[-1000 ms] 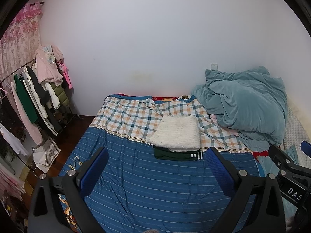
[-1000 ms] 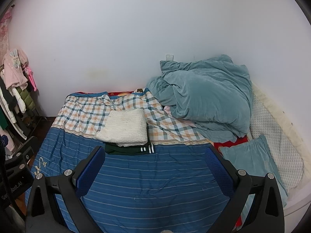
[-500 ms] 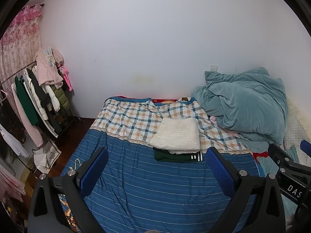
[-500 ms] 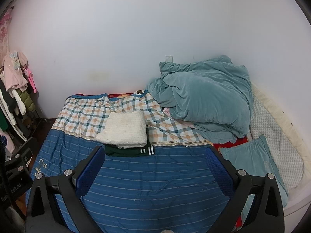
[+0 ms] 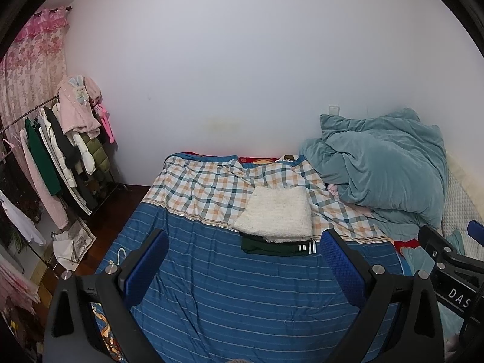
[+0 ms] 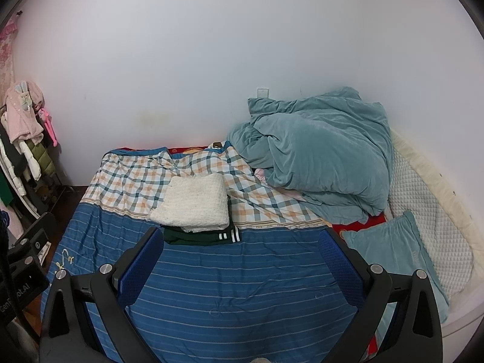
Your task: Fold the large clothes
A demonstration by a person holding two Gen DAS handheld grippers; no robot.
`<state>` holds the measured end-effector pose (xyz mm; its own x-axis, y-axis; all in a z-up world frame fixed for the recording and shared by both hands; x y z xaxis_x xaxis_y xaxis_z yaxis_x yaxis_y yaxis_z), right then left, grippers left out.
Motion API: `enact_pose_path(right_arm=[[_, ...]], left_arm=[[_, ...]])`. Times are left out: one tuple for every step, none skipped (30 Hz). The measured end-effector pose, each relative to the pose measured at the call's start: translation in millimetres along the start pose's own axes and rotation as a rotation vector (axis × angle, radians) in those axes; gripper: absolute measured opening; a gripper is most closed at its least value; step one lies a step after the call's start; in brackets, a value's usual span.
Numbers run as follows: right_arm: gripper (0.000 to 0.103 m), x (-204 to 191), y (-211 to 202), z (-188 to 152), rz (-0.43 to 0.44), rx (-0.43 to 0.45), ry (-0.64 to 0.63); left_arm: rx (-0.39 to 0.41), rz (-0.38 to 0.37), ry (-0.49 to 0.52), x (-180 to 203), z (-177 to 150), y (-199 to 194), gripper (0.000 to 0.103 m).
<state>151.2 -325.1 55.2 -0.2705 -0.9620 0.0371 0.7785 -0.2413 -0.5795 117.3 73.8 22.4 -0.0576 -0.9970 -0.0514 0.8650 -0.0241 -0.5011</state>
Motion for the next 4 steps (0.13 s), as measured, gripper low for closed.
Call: enact_pose_path(right_arm=[[0.103,-0.6,-0.3,0.1,0.0,0.0,0.001],[0.103,-1.1,-0.5,0.7,0.0,0.0,0.002],[0.103,-1.0,-0.3,0.3,0.0,0.0,0.001],[0.103,-1.1,-0.4,0.2,0.001,-0.001,0.001]], left_arm=[[0.001,0.0,0.0,-0.5,-0.4,-1.1,0.102],[0.002,0.002,0.001,-0.6,-0.6,-1.3,0.102],[0.004,0.005,0.002,-1.4,-0.9,-2.1,0.102],[0.005,0.006,0.001,-1.9,0.0,-3.0,0.102]])
Point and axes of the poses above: each gripper's, at about its wrist camera, not at the fingertips, and y roughly the way its jaws point, x to its right, z to its top, the point moved 4 cm from there along y, roughly the way its jaws point, and after that the axes turned 5 degrees about x, right-handed, at the moved point
